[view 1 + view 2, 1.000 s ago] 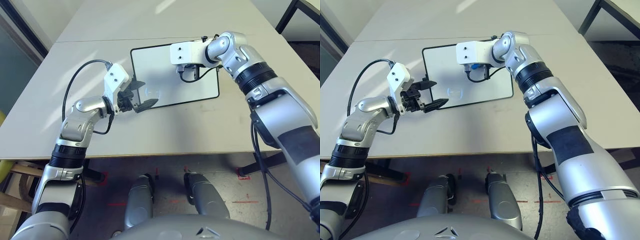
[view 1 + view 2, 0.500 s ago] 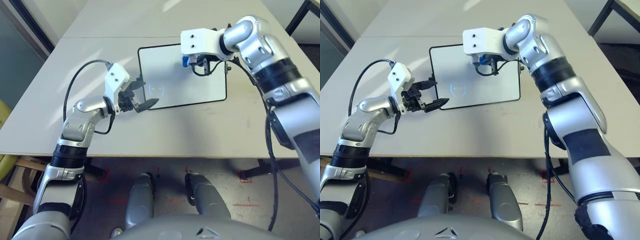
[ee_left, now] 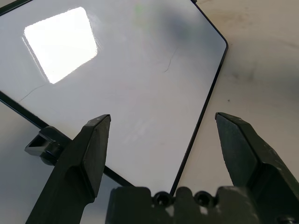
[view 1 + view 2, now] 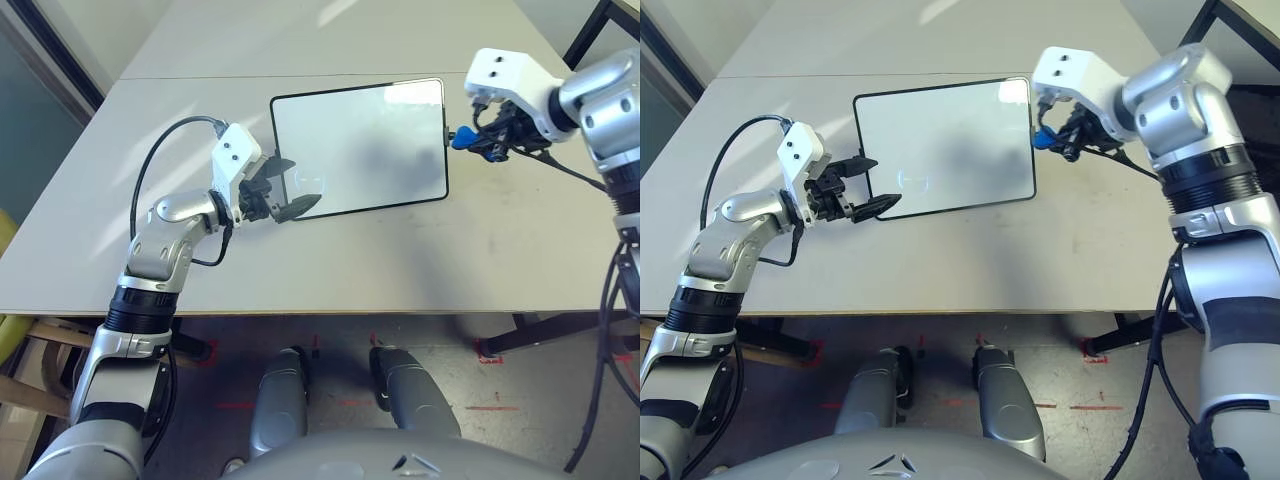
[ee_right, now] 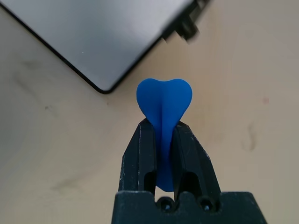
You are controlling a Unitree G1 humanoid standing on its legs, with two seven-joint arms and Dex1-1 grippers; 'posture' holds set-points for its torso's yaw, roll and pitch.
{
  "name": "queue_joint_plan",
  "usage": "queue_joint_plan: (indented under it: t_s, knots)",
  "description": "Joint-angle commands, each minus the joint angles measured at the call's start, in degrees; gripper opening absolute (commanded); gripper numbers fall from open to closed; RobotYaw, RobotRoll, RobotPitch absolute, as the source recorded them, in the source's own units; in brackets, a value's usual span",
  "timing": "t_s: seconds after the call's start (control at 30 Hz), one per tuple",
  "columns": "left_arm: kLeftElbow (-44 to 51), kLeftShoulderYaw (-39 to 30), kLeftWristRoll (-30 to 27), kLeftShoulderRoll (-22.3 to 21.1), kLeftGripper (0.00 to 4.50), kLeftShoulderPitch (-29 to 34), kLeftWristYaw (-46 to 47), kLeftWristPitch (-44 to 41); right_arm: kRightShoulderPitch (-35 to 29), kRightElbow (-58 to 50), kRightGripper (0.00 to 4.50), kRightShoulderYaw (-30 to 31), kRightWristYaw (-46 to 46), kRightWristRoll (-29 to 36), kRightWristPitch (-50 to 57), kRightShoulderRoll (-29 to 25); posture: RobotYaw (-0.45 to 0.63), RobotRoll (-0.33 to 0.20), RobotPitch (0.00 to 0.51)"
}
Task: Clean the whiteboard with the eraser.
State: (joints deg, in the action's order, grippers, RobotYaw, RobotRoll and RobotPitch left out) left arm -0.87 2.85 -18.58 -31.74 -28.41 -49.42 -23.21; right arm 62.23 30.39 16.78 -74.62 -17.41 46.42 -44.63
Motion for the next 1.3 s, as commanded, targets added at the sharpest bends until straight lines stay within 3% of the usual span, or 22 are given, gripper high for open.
queue_joint_plan:
  t_s: [0.03, 0.37, 0.97, 1.0, 1.07, 1.3]
  knots:
    - [0.38, 0.39, 0.45, 0.1, 4.5, 0.14, -0.19, -0.11, 0.92, 6.89, 0.24, -2.5, 5.12, 1.69, 3.55, 0.81, -0.13, 0.0, 0.14]
    - [0.79, 0.07, 0.48, -0.2, 4.5, 0.31, 0.13, -0.52, 5.54, 28.71, 0.23, -7.6, 22.2, 4.96, 2.02, 7.34, -0.11, 0.0, 0.145]
    - [0.47, -0.33, 0.6, -1.32, 4.5, -0.2, -0.05, -0.6, 6.98, 38.86, 0.23, -11.84, 33.55, 8.27, -2.23, 11.45, -0.11, 0.0, 0.133]
    - [0.36, -0.38, 0.61, -1.43, 4.5, -0.31, -0.11, -0.53, 7.09, 39.02, 0.99, -12.4, 34.26, 8.63, -2.12, 11.49, -0.1, 0.0, 0.132]
    - [0.54, -0.62, 0.47, -1.75, 4.5, -0.32, -0.21, -0.58, 7.44, 39.06, 1.57, -12.82, 34.39, 8.9, -2.1, 11.17, -0.1, 0.0, 0.131]
    - [2.55, -4.37, -2.33, -2.02, 4.5, -0.54, 0.46, -2.0, 8.25, 37.13, 4.28, -16.08, 33.82, 11.49, -3.28, 8.87, -0.09, 0.0, 0.12]
